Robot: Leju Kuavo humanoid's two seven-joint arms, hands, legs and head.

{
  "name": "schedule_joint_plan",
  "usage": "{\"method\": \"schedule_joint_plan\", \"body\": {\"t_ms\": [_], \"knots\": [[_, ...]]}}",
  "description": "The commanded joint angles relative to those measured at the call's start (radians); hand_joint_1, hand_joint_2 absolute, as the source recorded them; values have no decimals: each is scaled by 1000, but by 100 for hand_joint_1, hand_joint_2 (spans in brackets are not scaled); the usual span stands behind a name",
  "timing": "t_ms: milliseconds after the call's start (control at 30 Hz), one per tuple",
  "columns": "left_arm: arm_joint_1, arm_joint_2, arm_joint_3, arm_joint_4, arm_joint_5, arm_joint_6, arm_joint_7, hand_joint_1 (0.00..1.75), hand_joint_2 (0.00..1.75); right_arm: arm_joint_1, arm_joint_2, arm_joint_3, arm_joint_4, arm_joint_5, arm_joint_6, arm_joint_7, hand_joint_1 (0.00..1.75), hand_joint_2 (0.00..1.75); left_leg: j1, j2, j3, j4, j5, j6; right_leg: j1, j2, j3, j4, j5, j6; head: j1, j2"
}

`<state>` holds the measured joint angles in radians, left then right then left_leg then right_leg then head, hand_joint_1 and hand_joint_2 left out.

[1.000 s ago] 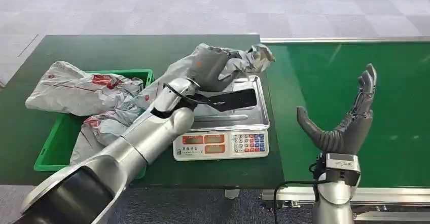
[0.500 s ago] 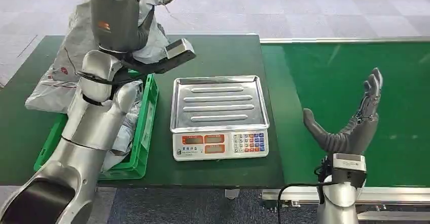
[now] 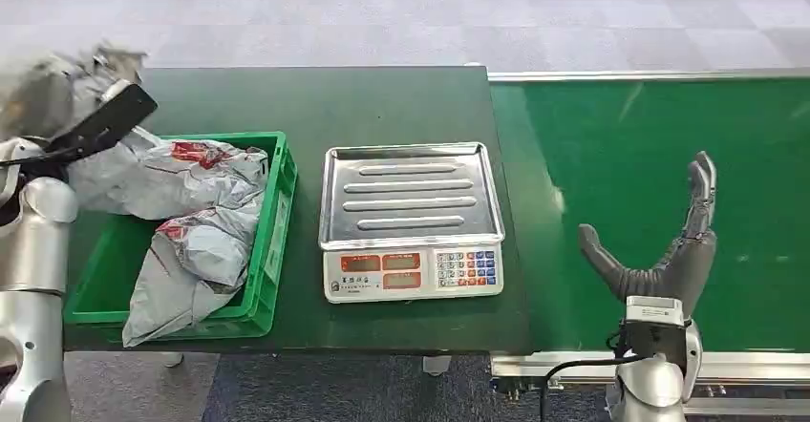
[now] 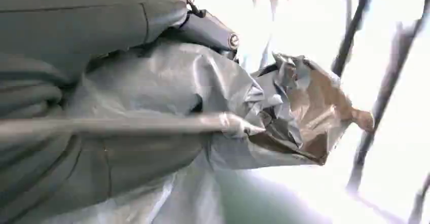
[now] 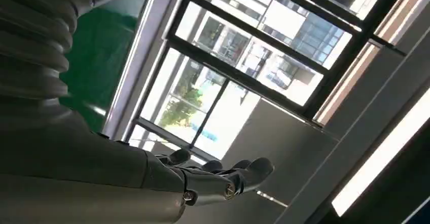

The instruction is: Moved the parcel from conveyor to table for the left to box.

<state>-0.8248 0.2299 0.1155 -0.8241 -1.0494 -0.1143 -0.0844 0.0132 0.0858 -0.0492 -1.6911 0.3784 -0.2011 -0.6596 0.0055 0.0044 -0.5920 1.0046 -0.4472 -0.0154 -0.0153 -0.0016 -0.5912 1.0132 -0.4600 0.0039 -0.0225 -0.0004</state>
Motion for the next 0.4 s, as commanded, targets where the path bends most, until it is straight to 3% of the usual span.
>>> {"method": "schedule_joint_plan", "body": {"t_ms": [33,300,333,367,400], "knots": [[-42,115,4,485,120,-312,-191,175,175,-28,-37,-34,95,-14,-11,4,0,175,1,4,4,-2,0,1,1,5,3,-4,2,0,0,0],[54,127,-56,334,352,-532,-417,175,175,-59,-30,-9,127,-7,-11,14,0,175,0,4,3,-2,0,-1,0,5,1,-2,3,-1,0,0],[65,126,-68,315,402,-553,-419,96,175,-61,-31,-7,131,-6,-11,15,0,175,0,4,3,-3,1,-1,1,5,1,-3,3,-1,0,0],[74,125,-79,295,430,-555,-423,66,175,-63,-31,-7,134,-6,-11,15,0,175,0,4,2,-2,1,-1,0,5,0,-2,3,-1,0,0],[82,119,-80,266,475,-556,-447,9,175,-63,-31,-8,134,-6,-10,14,0,175,1,3,3,-3,1,0,1,4,2,-4,4,-1,0,0]]}}
